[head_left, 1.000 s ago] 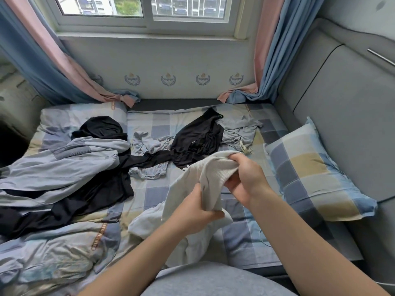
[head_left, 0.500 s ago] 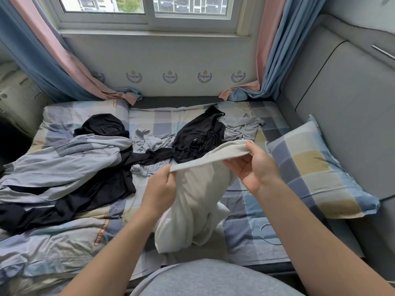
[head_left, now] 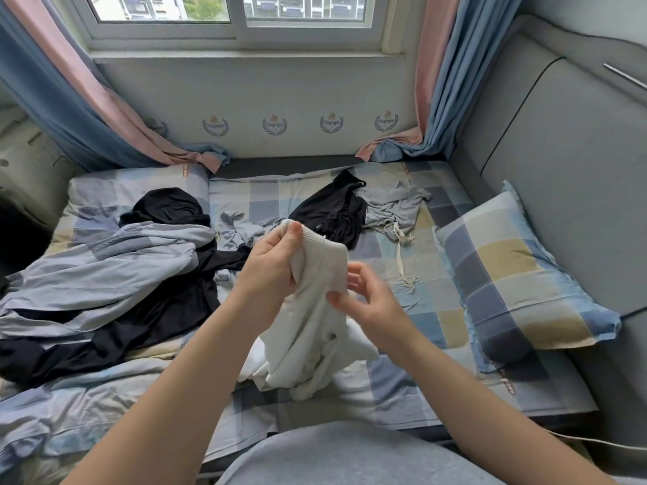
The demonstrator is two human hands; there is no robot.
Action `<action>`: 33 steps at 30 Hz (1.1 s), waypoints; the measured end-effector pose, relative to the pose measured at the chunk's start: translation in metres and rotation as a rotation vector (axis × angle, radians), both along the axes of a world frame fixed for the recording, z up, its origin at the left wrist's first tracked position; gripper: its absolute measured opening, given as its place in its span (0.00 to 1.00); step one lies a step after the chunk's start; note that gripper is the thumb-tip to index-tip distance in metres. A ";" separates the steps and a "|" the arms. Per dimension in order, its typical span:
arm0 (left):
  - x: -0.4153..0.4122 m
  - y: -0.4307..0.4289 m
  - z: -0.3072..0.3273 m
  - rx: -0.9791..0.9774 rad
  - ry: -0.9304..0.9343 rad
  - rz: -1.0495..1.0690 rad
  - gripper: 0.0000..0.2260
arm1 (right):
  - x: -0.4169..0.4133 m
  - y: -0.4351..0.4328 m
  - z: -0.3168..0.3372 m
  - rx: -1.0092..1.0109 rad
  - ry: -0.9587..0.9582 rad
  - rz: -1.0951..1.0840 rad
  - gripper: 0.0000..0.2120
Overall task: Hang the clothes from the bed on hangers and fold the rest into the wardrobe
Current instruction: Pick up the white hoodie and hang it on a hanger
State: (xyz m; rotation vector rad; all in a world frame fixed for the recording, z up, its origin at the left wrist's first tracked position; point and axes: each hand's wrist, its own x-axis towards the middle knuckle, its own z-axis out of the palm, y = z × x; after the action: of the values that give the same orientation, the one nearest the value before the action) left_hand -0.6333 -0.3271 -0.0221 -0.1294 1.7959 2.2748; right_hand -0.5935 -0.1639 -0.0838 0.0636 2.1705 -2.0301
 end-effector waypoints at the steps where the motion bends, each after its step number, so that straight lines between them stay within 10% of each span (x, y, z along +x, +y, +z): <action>1: 0.003 0.002 0.005 0.019 0.002 -0.010 0.14 | 0.001 -0.004 -0.005 0.023 -0.007 0.026 0.17; 6: 0.006 0.006 0.022 0.073 0.057 -0.002 0.13 | -0.007 0.004 -0.049 0.328 -0.105 0.010 0.04; 11: -0.002 -0.008 0.022 0.094 0.104 0.049 0.15 | -0.004 0.031 -0.088 0.430 -0.233 0.028 0.11; 18: -0.015 -0.025 -0.014 -0.466 0.019 -0.053 0.13 | -0.016 0.042 -0.065 0.202 -0.232 -0.178 0.16; 33: 0.019 0.016 -0.081 -0.646 0.186 -0.495 0.12 | -0.017 0.013 0.047 -0.254 -0.024 -0.183 0.12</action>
State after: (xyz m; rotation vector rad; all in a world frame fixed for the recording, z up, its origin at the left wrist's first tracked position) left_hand -0.6140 -0.3111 -0.1032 0.3858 2.2801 1.3607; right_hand -0.6108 -0.1513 -0.0371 0.2610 1.9373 -2.3747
